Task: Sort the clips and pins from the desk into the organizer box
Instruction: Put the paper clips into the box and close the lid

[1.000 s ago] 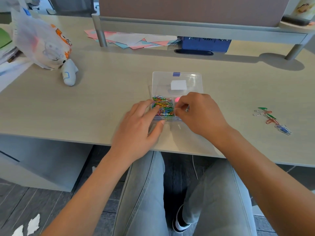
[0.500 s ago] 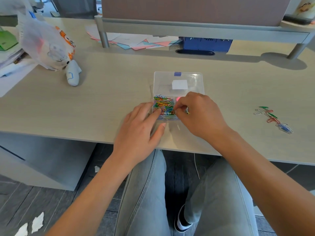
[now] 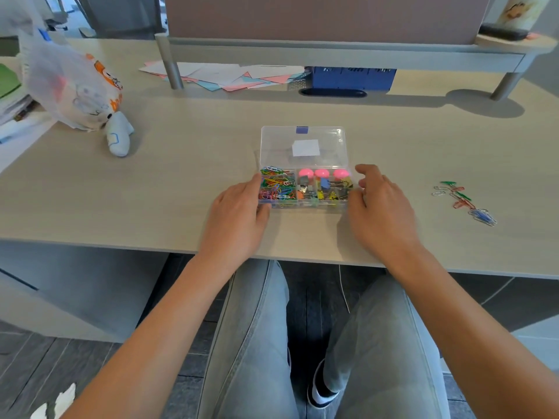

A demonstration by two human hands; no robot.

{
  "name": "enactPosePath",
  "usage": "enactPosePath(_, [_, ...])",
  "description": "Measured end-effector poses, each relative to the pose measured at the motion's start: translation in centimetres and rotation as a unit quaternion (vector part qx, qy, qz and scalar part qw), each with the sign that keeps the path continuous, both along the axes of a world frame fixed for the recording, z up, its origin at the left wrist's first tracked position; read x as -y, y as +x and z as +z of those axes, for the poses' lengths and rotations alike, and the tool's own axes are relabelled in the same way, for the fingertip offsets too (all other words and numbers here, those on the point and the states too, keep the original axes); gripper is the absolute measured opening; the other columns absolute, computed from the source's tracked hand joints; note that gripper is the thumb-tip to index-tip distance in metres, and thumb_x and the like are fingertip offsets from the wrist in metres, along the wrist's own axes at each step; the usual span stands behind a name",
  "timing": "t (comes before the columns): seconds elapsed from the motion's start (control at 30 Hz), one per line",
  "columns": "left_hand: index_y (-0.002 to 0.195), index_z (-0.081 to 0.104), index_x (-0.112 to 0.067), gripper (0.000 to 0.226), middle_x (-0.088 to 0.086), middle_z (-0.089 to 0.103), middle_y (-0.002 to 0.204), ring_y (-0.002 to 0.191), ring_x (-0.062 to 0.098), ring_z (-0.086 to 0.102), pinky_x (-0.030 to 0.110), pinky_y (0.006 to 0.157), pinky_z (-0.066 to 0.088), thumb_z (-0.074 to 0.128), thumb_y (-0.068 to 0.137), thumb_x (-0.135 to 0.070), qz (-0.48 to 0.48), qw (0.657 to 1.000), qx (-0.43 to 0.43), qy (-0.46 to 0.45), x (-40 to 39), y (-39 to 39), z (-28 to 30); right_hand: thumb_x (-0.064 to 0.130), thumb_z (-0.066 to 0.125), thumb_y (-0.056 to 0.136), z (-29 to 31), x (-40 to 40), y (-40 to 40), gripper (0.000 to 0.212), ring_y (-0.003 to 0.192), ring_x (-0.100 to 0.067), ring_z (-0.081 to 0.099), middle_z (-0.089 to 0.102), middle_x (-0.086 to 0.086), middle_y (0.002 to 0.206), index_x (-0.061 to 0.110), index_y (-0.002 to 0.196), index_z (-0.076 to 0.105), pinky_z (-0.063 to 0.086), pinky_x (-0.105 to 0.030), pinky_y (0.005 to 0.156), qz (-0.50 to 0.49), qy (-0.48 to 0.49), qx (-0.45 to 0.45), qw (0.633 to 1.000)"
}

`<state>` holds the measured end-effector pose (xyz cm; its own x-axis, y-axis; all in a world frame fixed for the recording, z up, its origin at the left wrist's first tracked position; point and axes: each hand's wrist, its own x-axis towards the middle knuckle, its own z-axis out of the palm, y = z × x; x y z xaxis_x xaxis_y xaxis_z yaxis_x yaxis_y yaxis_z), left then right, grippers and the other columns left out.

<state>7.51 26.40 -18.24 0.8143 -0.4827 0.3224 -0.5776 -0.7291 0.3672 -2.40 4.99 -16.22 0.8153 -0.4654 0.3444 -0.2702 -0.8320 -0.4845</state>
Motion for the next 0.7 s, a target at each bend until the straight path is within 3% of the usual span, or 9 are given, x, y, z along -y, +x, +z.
enactPosePath(0.13, [0.144, 0.041, -0.018, 0.052, 0.005, 0.064, 0.121, 0.11, 0.025, 0.056, 0.044, 0.093, 0.048, 0.054, 0.094, -0.027, 0.018, 1.0, -0.005, -0.004, 0.6, -0.3, -0.1, 0.016, 0.044, 0.098, -0.3, -0.1, -0.3, 0.044, 0.111, -0.035, 0.057, 0.064, -0.012, 0.121, 0.016, 0.141, 0.046, 0.048, -0.047, 0.087, 0.012, 0.006, 0.013, 1.0])
enactPosePath(0.27, [0.149, 0.034, -0.009, 0.062, 0.008, 0.046, 0.145, 0.135, 0.027, 0.039, 0.045, 0.111, 0.037, 0.056, 0.094, -0.027, 0.032, 0.999, -0.003, -0.025, 1.6, -1.7, 0.3, 0.017, 0.045, 0.097, -0.5, 0.7, -0.6, 0.043, 0.114, -0.032, 0.057, 0.061, -0.009, 0.126, 0.018, 0.14, 0.047, 0.049, -0.047, 0.089, 0.014, 0.033, 0.015, 0.999])
enactPosePath(0.33, [0.148, 0.036, -0.005, 0.061, 0.011, 0.042, 0.148, 0.139, 0.027, 0.035, 0.044, 0.115, 0.033, 0.056, 0.094, -0.025, 0.023, 0.999, 0.021, -0.044, 2.9, -2.7, 0.9, 0.018, 0.046, 0.097, -0.5, 1.6, -1.4, 0.041, 0.114, -0.03, 0.057, 0.061, -0.007, 0.127, 0.018, 0.138, 0.05, 0.049, -0.047, 0.089, 0.005, 0.039, 0.024, 0.999])
enactPosePath(0.5, [0.141, 0.042, -0.004, 0.054, 0.011, 0.045, 0.143, 0.135, 0.029, 0.039, 0.045, 0.113, 0.033, 0.059, 0.094, -0.025, -0.058, 0.996, 0.04, -0.062, 9.0, -5.2, 2.6, 0.016, 0.049, 0.098, -0.6, 5.7, -5.6, 0.035, 0.119, -0.026, 0.054, 0.061, -0.005, 0.127, 0.015, 0.132, 0.056, 0.049, -0.045, 0.093, -0.055, 0.032, 0.049, 0.997])
enactPosePath(0.7, [0.152, 0.029, -0.004, 0.062, 0.01, 0.028, 0.159, 0.147, 0.024, 0.022, 0.037, 0.122, 0.016, 0.051, 0.1, -0.028, -0.186, 0.982, -0.004, -0.017, 18.2, -8.9, 3.2, 0.014, 0.046, 0.098, -0.9, 11.2, -11.6, 0.037, 0.118, -0.026, 0.049, 0.056, -0.005, 0.133, 0.012, 0.134, 0.057, 0.045, -0.039, 0.095, -0.137, 0.017, 0.036, 0.99])
